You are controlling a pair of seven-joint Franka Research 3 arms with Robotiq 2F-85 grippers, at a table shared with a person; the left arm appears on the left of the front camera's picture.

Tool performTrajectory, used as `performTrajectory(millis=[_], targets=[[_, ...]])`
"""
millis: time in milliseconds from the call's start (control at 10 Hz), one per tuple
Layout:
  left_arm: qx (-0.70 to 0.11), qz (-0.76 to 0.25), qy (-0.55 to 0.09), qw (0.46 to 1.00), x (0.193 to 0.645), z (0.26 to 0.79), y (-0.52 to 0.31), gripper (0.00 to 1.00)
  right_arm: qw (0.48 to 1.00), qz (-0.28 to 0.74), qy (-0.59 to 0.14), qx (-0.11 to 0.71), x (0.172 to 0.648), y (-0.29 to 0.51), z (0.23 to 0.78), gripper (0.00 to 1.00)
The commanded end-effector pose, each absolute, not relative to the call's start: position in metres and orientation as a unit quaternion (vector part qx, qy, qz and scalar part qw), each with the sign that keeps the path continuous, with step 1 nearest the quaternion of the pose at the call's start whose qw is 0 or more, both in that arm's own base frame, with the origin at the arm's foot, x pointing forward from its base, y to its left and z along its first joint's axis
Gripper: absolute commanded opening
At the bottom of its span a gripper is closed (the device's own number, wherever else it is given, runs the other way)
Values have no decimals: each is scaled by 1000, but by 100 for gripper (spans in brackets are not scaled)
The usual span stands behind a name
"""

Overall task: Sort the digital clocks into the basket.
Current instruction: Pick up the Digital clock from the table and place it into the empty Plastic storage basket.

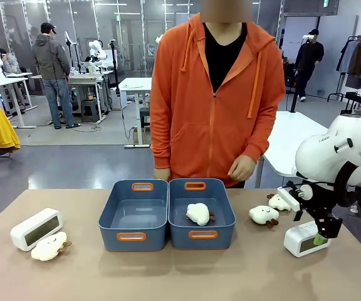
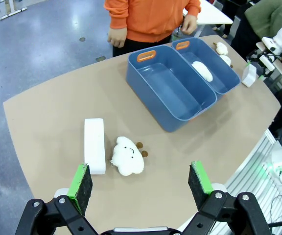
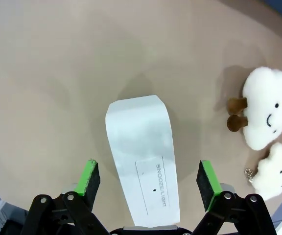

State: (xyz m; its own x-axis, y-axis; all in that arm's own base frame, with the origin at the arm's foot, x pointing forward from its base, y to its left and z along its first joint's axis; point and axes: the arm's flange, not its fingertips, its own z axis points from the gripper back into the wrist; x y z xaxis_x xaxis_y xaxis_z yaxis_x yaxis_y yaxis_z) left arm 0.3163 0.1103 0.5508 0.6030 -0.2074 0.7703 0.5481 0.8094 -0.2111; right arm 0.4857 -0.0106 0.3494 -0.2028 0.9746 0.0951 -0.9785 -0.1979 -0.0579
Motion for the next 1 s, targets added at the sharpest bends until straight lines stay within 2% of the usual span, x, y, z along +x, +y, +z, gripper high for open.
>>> performTrajectory(millis=[0, 200, 300, 500, 600, 800, 900], targets=[[-225, -221, -389, 865, 317, 551, 110, 100, 636, 771, -39, 11, 497, -11, 336, 100], [-225, -221, -389, 865, 317, 551, 110, 100, 637, 771, -10, 4, 499, -7, 321, 100], [-225, -221, -389, 865, 317, 551, 110, 100, 636, 772, -1, 3, 500, -6, 314, 81], [-225, -221, -389, 865, 317, 551, 110, 100, 637, 771, 5, 3, 500, -3, 309, 24], [-225, -221, -389, 865, 317, 551, 110, 100, 638, 770, 8, 4, 500, -2, 305, 0], [-225, -221, -389, 865, 317, 551, 110, 100, 641, 767, 10, 4, 500, -2, 303, 0], [-225, -221, -389, 865, 317, 551, 110, 100, 645, 764, 7, 9, 499, -5, 307, 6]])
